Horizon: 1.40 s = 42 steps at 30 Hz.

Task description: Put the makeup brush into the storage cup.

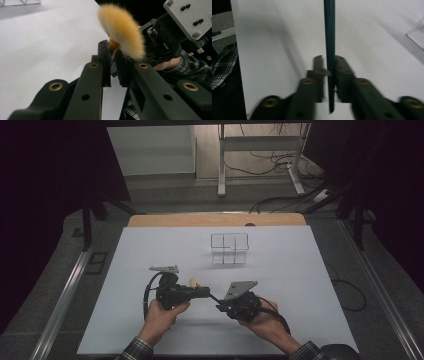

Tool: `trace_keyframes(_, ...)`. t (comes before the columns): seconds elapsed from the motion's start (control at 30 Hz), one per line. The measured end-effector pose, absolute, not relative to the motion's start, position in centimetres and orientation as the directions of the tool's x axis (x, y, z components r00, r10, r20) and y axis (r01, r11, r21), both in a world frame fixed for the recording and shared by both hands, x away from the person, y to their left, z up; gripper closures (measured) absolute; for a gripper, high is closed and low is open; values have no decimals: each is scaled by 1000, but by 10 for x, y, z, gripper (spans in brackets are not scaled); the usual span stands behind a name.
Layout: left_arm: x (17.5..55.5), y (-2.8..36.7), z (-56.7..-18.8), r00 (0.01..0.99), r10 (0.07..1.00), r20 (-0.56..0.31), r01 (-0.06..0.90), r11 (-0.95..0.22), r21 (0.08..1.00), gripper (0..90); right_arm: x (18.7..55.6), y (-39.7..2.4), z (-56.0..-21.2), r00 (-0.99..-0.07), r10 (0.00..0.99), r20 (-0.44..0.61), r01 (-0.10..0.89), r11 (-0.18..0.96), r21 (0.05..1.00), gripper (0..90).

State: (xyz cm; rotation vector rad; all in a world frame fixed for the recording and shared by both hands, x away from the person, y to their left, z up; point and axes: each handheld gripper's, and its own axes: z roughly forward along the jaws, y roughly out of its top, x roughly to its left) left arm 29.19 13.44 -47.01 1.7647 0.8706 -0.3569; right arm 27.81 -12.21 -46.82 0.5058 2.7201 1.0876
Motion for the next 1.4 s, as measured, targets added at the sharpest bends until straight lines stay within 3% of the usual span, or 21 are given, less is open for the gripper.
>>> trace_keyframes(0.23,291,135,-469,685,421,-594,700,-157,697,828,286,-122,-472,-916,401,26,299,636,712,254)
trace_keyframes(0.3,290,132,-468,698,424,-577,688,-176,704,828,286,-120,-474,-908,419,30,313,627,713,187)
trace_keyframes(0.4,288,126,-466,718,436,-542,669,-219,710,828,286,-118,-473,-904,426,41,323,616,718,176)
trace_keyframes(0.47,287,121,-465,726,443,-525,660,-238,712,828,285,-117,-471,-904,426,39,320,612,723,203)
trace_keyframes(0.6,285,116,-465,739,441,-510,648,-258,716,828,282,-113,-467,-911,413,16,293,618,730,344)
trace_keyframes(0.9,284,112,-465,743,432,-511,647,-267,714,827,278,-112,-462,-920,391,-13,261,638,725,810)
trace_keyframes(1.03,285,113,-466,747,419,-516,642,-252,724,815,276,-111,-461,-925,380,-23,249,648,720,832)
trace_keyframes(1.07,285,114,-466,748,425,-510,638,-248,729,781,276,-112,-460,-924,381,-21,251,647,720,832)
trace_keyframes(1.13,284,114,-465,753,447,-482,619,-236,749,575,279,-114,-460,-921,391,-4,267,638,723,833)
trace_keyframes(1.23,282,115,-462,759,493,-425,592,-252,766,379,284,-119,-458,-915,404,19,290,622,727,832)
trace_keyframes(1.4,278,115,-460,777,543,-317,546,-332,769,202,290,-128,-454,-907,417,57,316,584,748,833)
